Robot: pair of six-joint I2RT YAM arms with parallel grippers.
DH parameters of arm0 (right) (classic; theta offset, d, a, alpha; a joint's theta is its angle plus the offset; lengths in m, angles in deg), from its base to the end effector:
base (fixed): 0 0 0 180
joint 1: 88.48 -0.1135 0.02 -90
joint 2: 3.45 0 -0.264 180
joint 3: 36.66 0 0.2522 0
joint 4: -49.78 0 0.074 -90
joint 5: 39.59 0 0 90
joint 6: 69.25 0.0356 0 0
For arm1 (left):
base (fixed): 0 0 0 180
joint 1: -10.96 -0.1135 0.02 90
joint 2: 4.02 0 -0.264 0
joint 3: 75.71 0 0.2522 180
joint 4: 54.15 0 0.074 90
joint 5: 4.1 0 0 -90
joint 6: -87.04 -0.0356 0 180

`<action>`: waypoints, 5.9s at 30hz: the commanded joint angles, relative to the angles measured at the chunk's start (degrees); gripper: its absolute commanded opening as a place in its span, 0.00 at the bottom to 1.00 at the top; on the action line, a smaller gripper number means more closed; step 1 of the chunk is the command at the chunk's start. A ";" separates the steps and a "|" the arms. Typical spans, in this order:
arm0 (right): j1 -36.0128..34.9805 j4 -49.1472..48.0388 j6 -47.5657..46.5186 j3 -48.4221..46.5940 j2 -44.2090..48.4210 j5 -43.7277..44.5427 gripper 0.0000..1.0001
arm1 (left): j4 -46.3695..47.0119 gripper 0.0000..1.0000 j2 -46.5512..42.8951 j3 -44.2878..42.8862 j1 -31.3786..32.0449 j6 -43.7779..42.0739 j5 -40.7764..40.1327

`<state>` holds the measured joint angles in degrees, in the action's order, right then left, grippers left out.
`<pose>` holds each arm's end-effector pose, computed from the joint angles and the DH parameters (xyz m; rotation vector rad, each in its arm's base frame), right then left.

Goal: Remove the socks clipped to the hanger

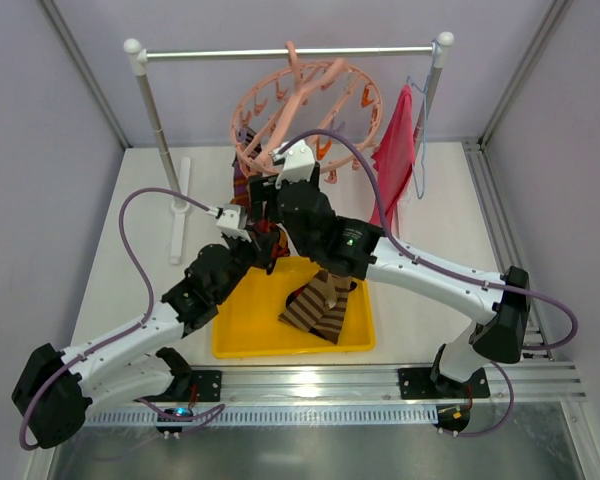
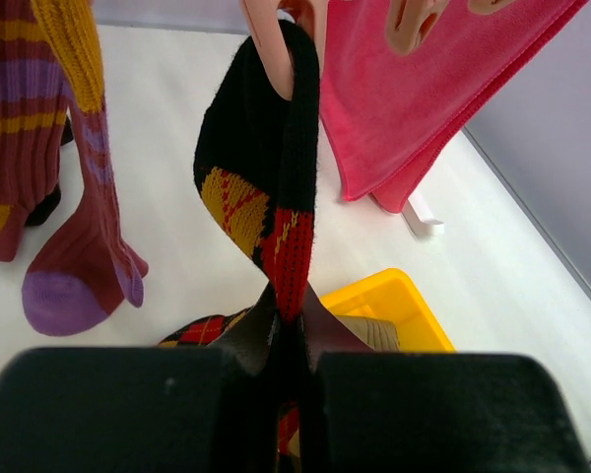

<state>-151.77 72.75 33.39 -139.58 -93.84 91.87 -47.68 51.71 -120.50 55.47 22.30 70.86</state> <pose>0.1860 0.3172 0.4140 -0.2344 1.7034 0.3506 0.1684 -0.1526 0.2754 0.0788 1.6930 -0.7077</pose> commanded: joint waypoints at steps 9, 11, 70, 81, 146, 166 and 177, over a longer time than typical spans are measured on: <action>0.53 3.52 3.44 -8.48 -4.97 -0.67 0.86 | 0.34 0.00 -1.67 0.62 0.14 0.06 -1.12; 0.71 4.32 4.31 -9.09 -6.11 -0.85 0.86 | 0.42 0.00 -1.85 0.62 0.14 0.06 -1.12; 0.71 -3.32 -1.66 -10.77 -12.88 15.24 0.04 | 2.27 0.00 -1.06 1.67 0.14 1.73 1.69; 0.71 -3.94 -1.66 -6.99 -9.28 12.34 0.46 | -2.73 0.00 -5.53 4.30 2.50 1.11 1.60; 12.22 -3.32 16.10 49.44 36.68 7.68 1.00 | -16.43 1.00 9.06 1.67 23.25 3.49 -6.56; 15.82 -5.34 15.22 52.86 37.48 3.73 1.00 | -14.35 0.99 -1.40 3.25 -8.90 7.70 3.61; 18.81 -8.33 14.16 55.85 38.53 0.39 1.00 | 2.61 1.00 1.66 2.73 -15.60 7.61 11.62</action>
<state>-133.71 68.27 47.88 -84.31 -56.31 93.20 -53.72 51.75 -117.31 40.13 29.60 78.79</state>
